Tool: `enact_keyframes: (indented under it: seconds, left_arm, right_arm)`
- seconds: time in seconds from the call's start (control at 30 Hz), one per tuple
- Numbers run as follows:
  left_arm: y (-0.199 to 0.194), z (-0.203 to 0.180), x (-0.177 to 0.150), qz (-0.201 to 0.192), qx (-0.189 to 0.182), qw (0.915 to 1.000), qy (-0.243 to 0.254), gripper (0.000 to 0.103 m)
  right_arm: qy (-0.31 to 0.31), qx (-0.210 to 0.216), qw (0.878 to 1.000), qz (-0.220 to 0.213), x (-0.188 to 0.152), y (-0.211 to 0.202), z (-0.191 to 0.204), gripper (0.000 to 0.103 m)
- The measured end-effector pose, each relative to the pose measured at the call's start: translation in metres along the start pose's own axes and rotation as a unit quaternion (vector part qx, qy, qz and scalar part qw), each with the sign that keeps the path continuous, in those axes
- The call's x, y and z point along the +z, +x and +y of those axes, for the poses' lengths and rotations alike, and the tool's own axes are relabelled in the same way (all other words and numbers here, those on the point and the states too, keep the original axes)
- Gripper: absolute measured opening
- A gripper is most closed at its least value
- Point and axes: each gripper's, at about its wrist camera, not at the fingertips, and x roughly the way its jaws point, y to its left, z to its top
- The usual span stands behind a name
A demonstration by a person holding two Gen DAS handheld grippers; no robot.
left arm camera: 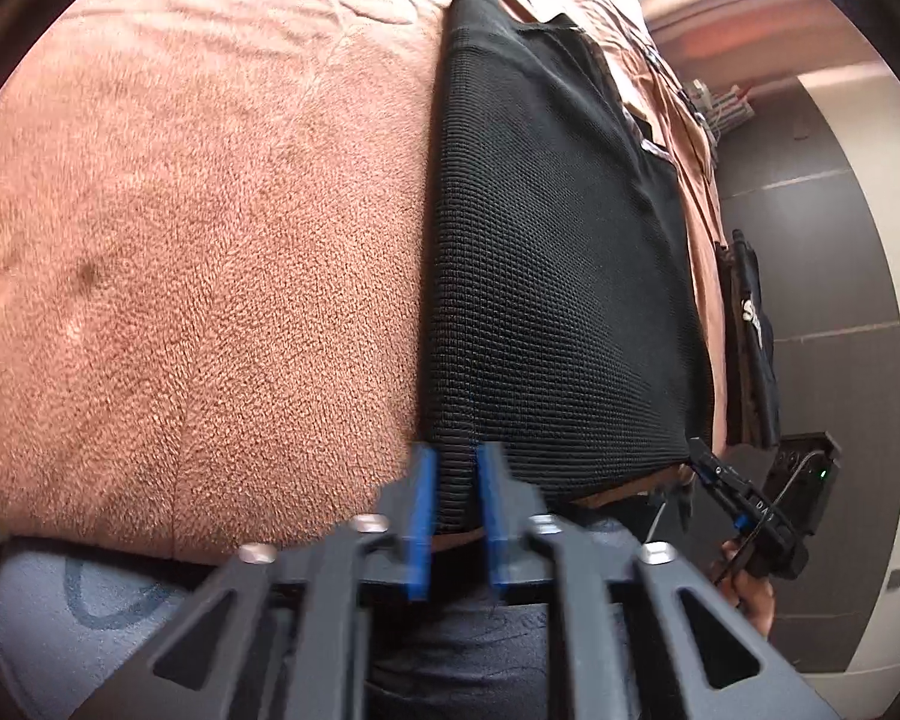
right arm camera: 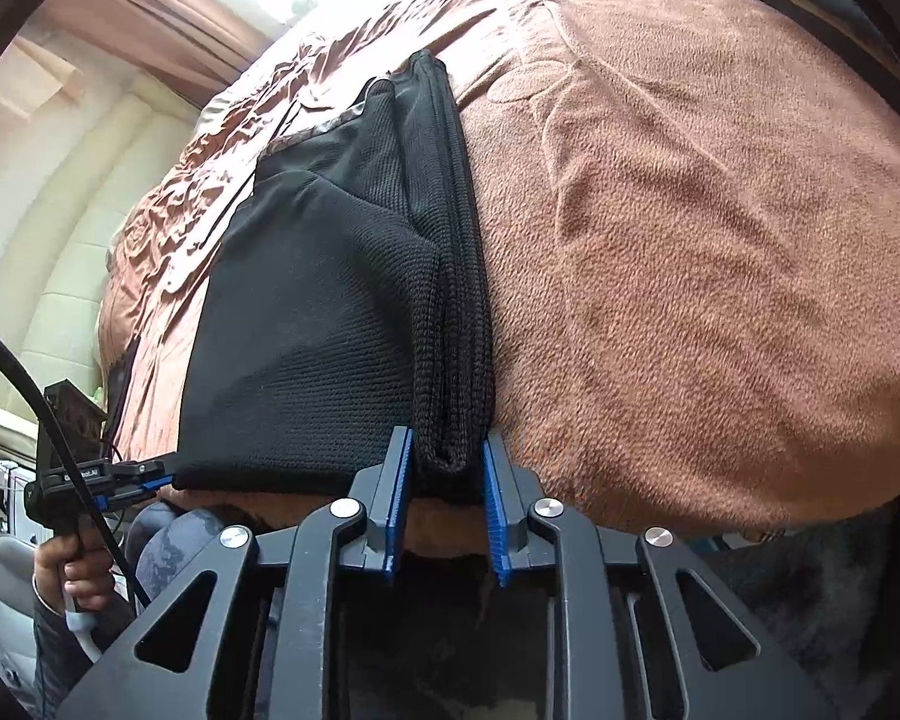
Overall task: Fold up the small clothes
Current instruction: 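Close the left gripper on the garment edge beside the right gripper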
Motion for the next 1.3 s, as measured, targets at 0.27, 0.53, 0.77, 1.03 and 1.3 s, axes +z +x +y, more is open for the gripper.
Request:
enact_keyframes:
  seconds: [0.27, 0.53, 0.77, 1.03, 1.3]
  left_arm:
    - [-0.028, -0.003, 0.000, -0.019, 0.008, 0.9993, 0.032, 0.007]
    - [-0.042, 0.010, 0.006, -0.018, 0.023, 0.9987, 0.042, 0.009]
    - [-0.049, 0.016, 0.025, -0.030, 0.012, 0.9993, 0.018, 0.024]
    - [-0.040, 0.011, 0.057, -0.037, 0.013, 0.9990, 0.022, 0.029]
    - [-0.025, 0.006, 0.097, -0.038, -0.004, 0.9989, 0.027, 0.029]
  right_arm:
    - [-0.002, 0.014, 1.000, 0.016, -0.007, 0.003, 0.010, 0.017]
    - [-0.031, 0.035, 0.998, 0.046, -0.015, 0.010, 0.025, 0.017]
    - [-0.017, 0.042, 0.999, 0.002, 0.010, -0.014, 0.010, 0.070]
    - [-0.005, 0.072, 0.997, -0.002, 0.058, 0.002, -0.002, 0.070]
    - [-0.002, 0.095, 0.996, 0.004, 0.111, 0.041, -0.005, 0.070]
